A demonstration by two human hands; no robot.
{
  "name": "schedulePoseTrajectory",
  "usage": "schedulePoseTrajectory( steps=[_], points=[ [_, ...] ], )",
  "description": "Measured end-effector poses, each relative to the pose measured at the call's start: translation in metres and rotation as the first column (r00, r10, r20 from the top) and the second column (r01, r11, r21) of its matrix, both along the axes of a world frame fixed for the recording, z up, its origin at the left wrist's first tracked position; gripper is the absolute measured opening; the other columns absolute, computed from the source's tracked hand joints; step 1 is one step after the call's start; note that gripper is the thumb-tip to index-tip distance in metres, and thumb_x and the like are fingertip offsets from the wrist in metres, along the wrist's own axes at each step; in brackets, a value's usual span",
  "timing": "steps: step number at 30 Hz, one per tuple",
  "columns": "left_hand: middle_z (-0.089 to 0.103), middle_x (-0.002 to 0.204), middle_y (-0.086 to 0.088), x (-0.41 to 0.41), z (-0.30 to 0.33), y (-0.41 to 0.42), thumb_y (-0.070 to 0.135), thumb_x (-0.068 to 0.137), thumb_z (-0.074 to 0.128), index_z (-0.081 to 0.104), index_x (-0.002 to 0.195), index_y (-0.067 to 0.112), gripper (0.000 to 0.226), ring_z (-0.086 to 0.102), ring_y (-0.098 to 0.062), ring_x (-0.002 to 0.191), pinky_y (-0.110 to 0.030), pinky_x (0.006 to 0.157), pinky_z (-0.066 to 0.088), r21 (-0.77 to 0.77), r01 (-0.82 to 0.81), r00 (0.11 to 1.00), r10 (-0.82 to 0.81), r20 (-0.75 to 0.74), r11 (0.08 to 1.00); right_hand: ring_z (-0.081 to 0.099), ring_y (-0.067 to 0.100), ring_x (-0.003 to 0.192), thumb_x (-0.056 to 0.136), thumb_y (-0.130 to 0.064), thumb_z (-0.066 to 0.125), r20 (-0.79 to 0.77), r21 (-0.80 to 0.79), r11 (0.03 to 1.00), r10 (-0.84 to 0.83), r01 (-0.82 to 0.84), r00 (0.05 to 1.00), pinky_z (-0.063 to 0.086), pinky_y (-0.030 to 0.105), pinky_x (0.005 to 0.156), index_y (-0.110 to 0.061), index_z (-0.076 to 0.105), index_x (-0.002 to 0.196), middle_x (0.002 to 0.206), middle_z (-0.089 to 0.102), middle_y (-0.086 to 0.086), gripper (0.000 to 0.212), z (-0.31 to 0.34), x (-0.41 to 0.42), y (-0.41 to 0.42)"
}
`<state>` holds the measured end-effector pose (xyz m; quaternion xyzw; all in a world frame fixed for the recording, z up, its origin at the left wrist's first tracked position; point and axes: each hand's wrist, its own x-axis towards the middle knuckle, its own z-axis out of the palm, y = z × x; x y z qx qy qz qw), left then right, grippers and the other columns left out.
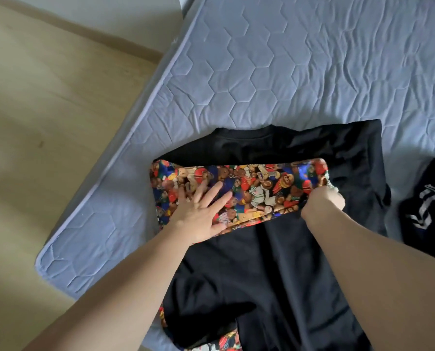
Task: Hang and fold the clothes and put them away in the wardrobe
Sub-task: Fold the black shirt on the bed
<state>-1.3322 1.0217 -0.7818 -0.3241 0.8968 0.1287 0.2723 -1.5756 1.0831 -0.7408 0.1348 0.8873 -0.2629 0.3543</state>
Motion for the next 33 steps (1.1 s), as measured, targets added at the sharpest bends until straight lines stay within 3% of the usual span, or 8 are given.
schedulePoseTrajectory(
  steps=[3, 8, 12, 14, 17, 22, 29, 33],
  points=[
    [-0.036, 0.153, 0.005, 0.011, -0.011, 0.006, 0.073, 0.079, 0.044, -0.021, 0.147, 0.038, 0.1, -0.027, -0.031, 0.143, -0.075, 0.104, 0.003, 0.053, -0.16, 0.964, 0.145, 0.224, 0.986, 0.055, 0.016, 0.092, 0.094, -0.019, 0.038, 0.106, -0.284, 0.805, -0.514, 0.521, 0.851, 0.045, 0.027, 0.07, -0.027, 0.056, 0.109, 0.09, 0.057, -0.01, 0.024, -0.009, -0.009, 0.007],
    [-0.031, 0.155, -0.005, 0.001, -0.012, 0.023, 0.056, 0.082, 0.055, -0.019, 0.15, 0.026, 0.105, -0.023, -0.039, 0.143, -0.077, 0.103, 0.001, -0.089, -0.186, 0.915, 0.205, 0.348, 0.979, 0.058, 0.024, 0.098, 0.089, -0.023, 0.053, 0.136, -0.04, 0.981, -0.184, 0.191, 0.974, 0.049, 0.039, 0.093, -0.01, 0.055, 0.106, 0.112, 0.059, 0.001, 0.022, -0.046, -0.034, 0.046],
    [0.032, 0.147, -0.013, -0.01, -0.006, 0.059, 0.047, 0.078, 0.057, 0.032, 0.144, 0.011, 0.079, 0.036, -0.034, 0.129, -0.053, 0.105, 0.032, -0.079, 0.093, 0.996, -0.093, -0.004, 0.993, 0.053, 0.023, 0.071, 0.073, -0.024, 0.053, 0.044, -0.076, 0.961, 0.271, -0.267, 0.961, 0.045, 0.029, 0.06, -0.02, 0.055, 0.108, 0.089, 0.058, 0.005, 0.036, -0.051, -0.011, 0.077],
    [0.055, 0.121, -0.009, -0.013, 0.001, 0.085, 0.043, 0.078, 0.056, 0.052, 0.121, 0.013, 0.052, 0.052, -0.03, 0.106, -0.041, 0.088, 0.046, 0.046, 0.183, 0.974, -0.174, -0.146, 0.982, 0.057, 0.027, 0.081, 0.081, -0.015, 0.051, 0.149, -0.053, 0.867, 0.497, -0.495, 0.855, 0.044, 0.031, 0.065, -0.023, 0.052, 0.09, 0.093, 0.06, 0.009, 0.012, -0.053, 0.01, 0.101],
    [0.055, 0.12, -0.001, -0.009, 0.015, 0.126, 0.045, 0.086, 0.053, 0.049, 0.122, 0.018, 0.045, 0.056, -0.024, 0.105, -0.035, 0.082, 0.046, 0.545, -0.138, 0.987, 0.07, 0.145, 0.827, 0.054, 0.024, 0.085, 0.09, -0.01, 0.047, 0.328, -0.071, 0.605, 0.765, -0.793, 0.554, 0.049, 0.034, 0.076, -0.023, 0.051, 0.074, 0.094, 0.059, 0.01, 0.021, -0.053, 0.039, 0.135],
    [0.062, 0.098, -0.006, 0.014, 0.021, 0.179, 0.039, 0.081, 0.06, 0.049, 0.115, 0.016, 0.042, 0.055, -0.019, 0.07, -0.03, 0.058, 0.038, 0.633, -0.423, 0.896, 0.198, 0.397, 0.648, 0.057, 0.027, 0.113, 0.093, -0.011, 0.043, 0.509, -0.104, 0.132, 0.859, -0.986, 0.062, 0.046, 0.033, 0.098, -0.012, 0.062, 0.119, 0.125, 0.06, 0.01, 0.032, -0.046, 0.081, 0.194],
    [0.064, 0.125, -0.003, 0.033, 0.039, 0.217, 0.088, 0.056, 0.051, 0.064, 0.124, 0.028, 0.091, 0.051, -0.027, 0.124, -0.04, 0.104, 0.031, 0.47, -0.773, 0.418, -0.215, 0.883, 0.426, 0.051, 0.028, 0.124, 0.091, -0.006, 0.037, 0.626, -0.197, -0.155, 0.74, -0.968, -0.246, 0.038, 0.035, 0.107, -0.012, 0.055, 0.131, 0.137, 0.053, 0.009, 0.044, -0.046, 0.113, 0.262],
    [0.069, 0.113, -0.004, 0.008, 0.054, 0.211, 0.053, 0.09, 0.043, 0.064, 0.105, 0.013, 0.048, 0.057, -0.025, 0.113, -0.035, 0.094, 0.04, 0.551, -0.507, 0.692, -0.067, 0.718, 0.663, 0.056, 0.031, 0.116, 0.092, -0.007, 0.041, 0.548, -0.058, -0.039, 0.834, -0.998, -0.064, 0.045, 0.035, 0.099, -0.003, 0.058, 0.124, 0.126, 0.058, 0.017, 0.036, -0.032, 0.077, 0.267]
  ],
)
